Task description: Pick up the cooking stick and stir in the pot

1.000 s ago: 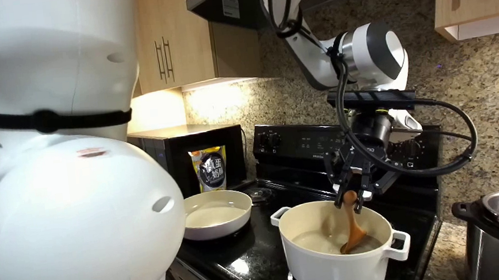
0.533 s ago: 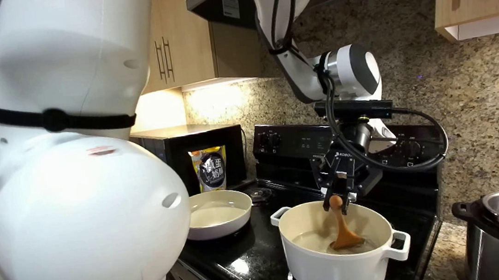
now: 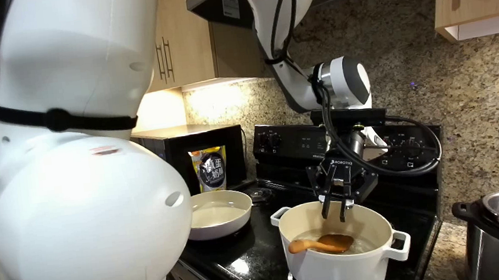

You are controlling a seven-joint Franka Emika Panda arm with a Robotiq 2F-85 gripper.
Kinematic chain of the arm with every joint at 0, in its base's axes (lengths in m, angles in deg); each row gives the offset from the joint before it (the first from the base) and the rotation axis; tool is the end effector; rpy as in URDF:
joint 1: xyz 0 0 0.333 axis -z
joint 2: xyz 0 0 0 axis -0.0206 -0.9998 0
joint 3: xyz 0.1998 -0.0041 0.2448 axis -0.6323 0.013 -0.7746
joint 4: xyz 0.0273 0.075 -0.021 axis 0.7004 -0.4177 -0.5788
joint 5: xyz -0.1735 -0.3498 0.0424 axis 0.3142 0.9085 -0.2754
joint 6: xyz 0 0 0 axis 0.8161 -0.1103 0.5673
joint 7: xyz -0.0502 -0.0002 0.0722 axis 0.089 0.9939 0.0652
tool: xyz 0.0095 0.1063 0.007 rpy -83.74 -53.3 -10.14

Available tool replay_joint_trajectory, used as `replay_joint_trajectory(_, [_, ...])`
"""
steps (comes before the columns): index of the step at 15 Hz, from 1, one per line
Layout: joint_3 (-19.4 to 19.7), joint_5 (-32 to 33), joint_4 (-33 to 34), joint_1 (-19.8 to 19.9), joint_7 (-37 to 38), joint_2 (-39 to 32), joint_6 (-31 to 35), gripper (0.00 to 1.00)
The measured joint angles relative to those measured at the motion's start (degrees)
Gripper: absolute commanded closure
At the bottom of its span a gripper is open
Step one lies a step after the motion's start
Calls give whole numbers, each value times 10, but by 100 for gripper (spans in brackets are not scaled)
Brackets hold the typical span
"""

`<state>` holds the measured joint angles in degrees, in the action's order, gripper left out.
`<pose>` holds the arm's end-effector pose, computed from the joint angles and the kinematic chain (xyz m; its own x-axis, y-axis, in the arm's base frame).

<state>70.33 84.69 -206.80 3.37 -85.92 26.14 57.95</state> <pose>0.4633 -0.0941 0.2961 0.6228 0.1187 -0.7733 0.1484 -0.9884 -0.0323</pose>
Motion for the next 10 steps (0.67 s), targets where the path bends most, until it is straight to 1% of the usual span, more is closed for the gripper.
replay_joint_trajectory(1, [1,0,-1,1,0,0,0,78])
replay_joint_trajectory(2, [1,0,-2,3,0,1,0,46])
replay_joint_trajectory(3, [1,0,-2,4,0,1,0,50])
replay_joint_trajectory(4, [2,-2,-4,5,0,1,3,49])
replay_joint_trajectory(7, [3,-8,-19,6,10,12,31,32])
replay_joint_trajectory(10, [3,-19,-66,6,31,51,91,12])
